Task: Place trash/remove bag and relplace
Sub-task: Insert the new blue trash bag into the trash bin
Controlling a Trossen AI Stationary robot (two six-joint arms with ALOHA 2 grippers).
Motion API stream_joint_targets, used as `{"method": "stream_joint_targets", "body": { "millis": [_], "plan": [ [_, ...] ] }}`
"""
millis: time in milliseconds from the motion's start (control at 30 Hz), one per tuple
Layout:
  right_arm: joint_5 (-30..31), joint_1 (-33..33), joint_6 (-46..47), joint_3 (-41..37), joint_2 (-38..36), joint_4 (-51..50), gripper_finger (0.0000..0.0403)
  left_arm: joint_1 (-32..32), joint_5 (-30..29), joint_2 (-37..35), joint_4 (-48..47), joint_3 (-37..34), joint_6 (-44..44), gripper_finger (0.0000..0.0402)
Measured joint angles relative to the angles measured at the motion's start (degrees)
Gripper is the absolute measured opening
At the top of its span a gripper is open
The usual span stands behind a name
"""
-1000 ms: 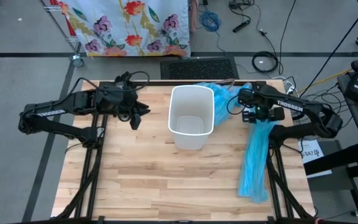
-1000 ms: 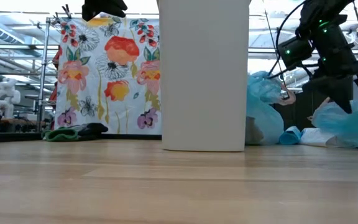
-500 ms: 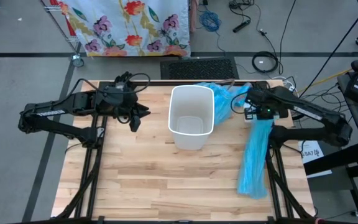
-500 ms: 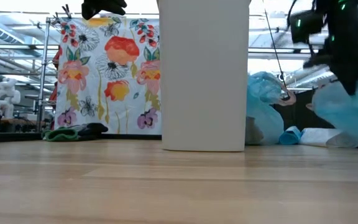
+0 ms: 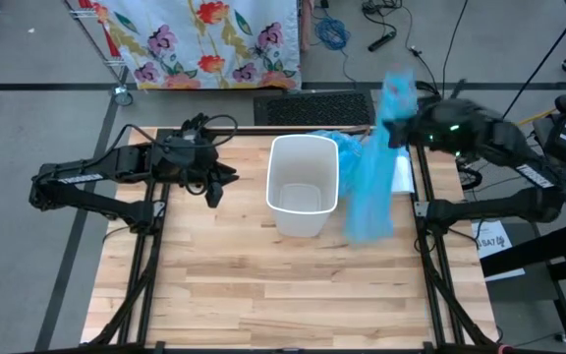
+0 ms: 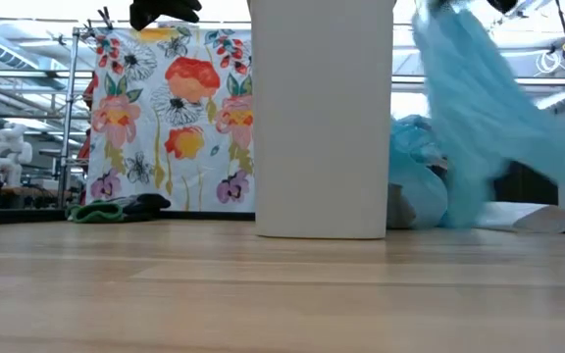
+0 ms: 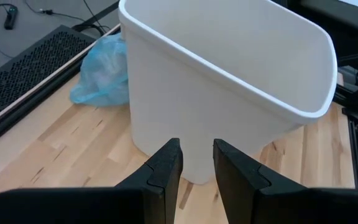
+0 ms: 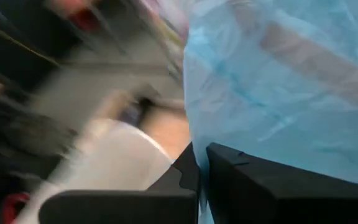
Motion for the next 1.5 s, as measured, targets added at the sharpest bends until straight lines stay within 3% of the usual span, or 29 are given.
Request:
{"method": "stream_joint_targets", "body": {
  "millis": [200, 333, 633, 933, 1067, 1167, 1300, 1500],
  "plan": [
    [1.58, 3.34, -16.11, 10.61, 3.26, 23.93, 0.0000, 0.00, -0.04, 1.60, 0.19, 0.00, -0.04, 0.0097],
    [0.49, 5.11, -25.37, 17.52, 6.93, 34.61, 0.0000, 0.00, -0.04, 3.72, 0.14, 0.00, -1.15, 0.0097],
    [-14.04, 5.53, -29.54, 31.79, 18.76, 50.40, 0.0000, 0.07, -1.79, 7.48, 2.67, 0.00, -4.46, 0.0097],
    [-22.94, 5.53, -27.01, 46.00, 33.47, 50.77, 0.0000, 0.04, -1.74, 7.55, 4.93, 0.00, -4.52, 0.0097],
    [-23.75, 5.51, -27.85, 48.71, 35.38, 44.22, 0.0000, -0.07, -1.27, 7.53, 4.75, 0.00, -4.56, 0.0097],
    [-19.82, 5.51, -28.66, 48.69, 35.30, 32.58, 0.0000, -0.07, 0.42, 7.53, 4.45, 0.00, -4.62, 0.0097],
    [-9.09, 6.19, -31.85, 48.51, 35.26, 21.41, 0.0000, -0.11, 1.77, 7.53, 4.38, 0.00, -4.68, 0.0097],
    [-1.98, 5.89, -41.59, 48.57, 34.85, 29.52, 0.0000, -0.33, 1.78, 7.51, 4.41, 0.00, -4.55, 0.0097]
  ]
}}
